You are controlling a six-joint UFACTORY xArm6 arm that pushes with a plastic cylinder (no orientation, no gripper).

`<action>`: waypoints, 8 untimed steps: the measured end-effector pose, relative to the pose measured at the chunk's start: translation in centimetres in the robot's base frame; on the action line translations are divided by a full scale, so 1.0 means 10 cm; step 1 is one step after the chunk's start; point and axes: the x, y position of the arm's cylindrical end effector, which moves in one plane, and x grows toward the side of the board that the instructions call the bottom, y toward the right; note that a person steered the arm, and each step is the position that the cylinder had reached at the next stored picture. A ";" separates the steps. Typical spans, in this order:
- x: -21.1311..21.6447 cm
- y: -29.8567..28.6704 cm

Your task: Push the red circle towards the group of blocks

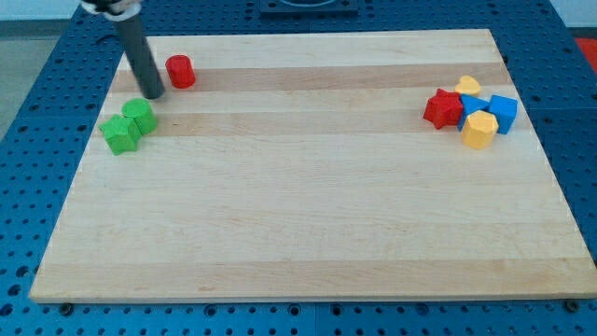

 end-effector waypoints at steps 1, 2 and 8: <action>-0.02 -0.26; -0.34 -0.12; -0.49 -0.37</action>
